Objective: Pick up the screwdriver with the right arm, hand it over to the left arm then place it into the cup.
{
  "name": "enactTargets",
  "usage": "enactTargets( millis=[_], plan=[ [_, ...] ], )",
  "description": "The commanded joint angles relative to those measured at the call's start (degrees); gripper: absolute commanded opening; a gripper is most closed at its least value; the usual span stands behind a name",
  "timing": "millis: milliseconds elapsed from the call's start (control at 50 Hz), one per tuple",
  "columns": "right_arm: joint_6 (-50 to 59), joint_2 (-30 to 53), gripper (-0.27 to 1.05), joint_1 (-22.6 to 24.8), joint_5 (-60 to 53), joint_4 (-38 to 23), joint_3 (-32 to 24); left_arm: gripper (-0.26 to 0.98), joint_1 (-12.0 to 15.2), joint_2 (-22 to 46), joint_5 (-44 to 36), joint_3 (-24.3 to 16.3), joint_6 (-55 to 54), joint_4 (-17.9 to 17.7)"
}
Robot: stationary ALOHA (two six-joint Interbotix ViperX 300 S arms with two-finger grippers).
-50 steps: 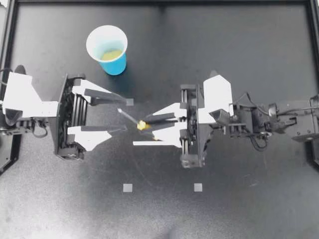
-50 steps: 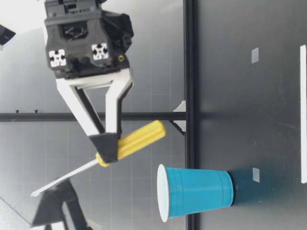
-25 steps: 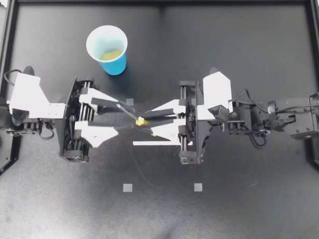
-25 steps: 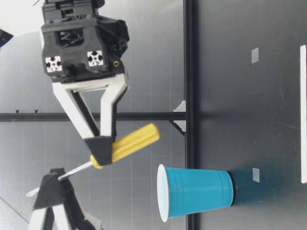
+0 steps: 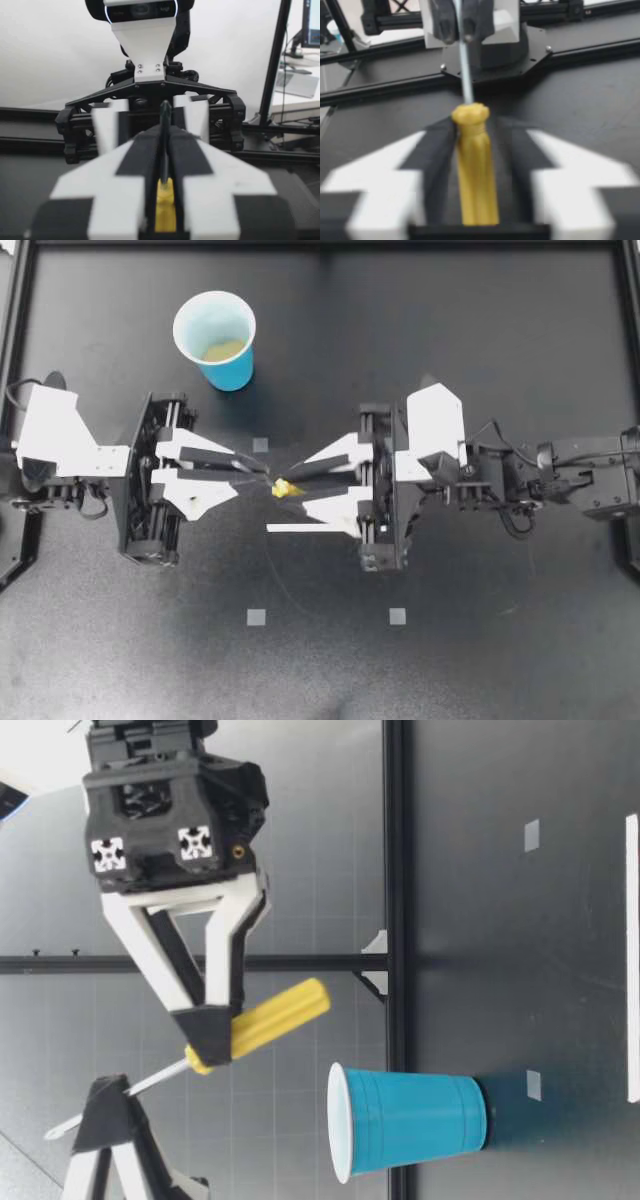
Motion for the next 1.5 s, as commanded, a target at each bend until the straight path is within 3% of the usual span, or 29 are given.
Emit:
enactTargets(
  millis=[0, 260, 360, 580, 840, 1040, 1180, 1480],
  plan=[
    [-0.4, -1.9, 0.67, -0.5, -0.4, 0.6, -0.9, 0.08, -0.1, -0.5, 0.5, -0.4, 0.5, -0.3],
    [-0.4, -9.3, 0.69, -1.8, -1.0, 0.8, 3.9, 0.08, 3.5, -2.9, 6.8, -0.4, 5.9, -3.7],
    [-0.4, -13.3, 0.69, -1.9, -1.1, 0.8, 6.8, 0.08, 6.7, -3.9, 8.4, -0.4, 9.3, -5.7],
    [-0.2, -19.6, 0.69, -1.9, -1.8, 0.8, 11.5, 0.08, 16.5, -4.1, 10.2, -0.4, 16.3, -9.1],
    [-0.1, -20.7, 0.69, -1.9, -2.0, 0.7, 12.7, 0.08, 25.8, -3.3, 14.2, -0.4, 21.7, -10.5],
    [-0.1, -20.3, 0.69, -1.9, -2.0, 0.8, 12.6, 0.08, 27.9, -1.8, 14.9, -0.4, 21.2, -10.7],
    [-0.1, -20.3, 0.69, -1.9, -2.0, 0.7, 12.6, 0.12, 27.9, -0.2, 14.9, -0.4, 22.0, -11.3],
    [0.0, -20.1, 0.69, -1.9, -2.0, 0.7, 12.4, 0.54, 27.9, -1.1, 14.8, -0.4, 21.0, -11.2]
  ],
)
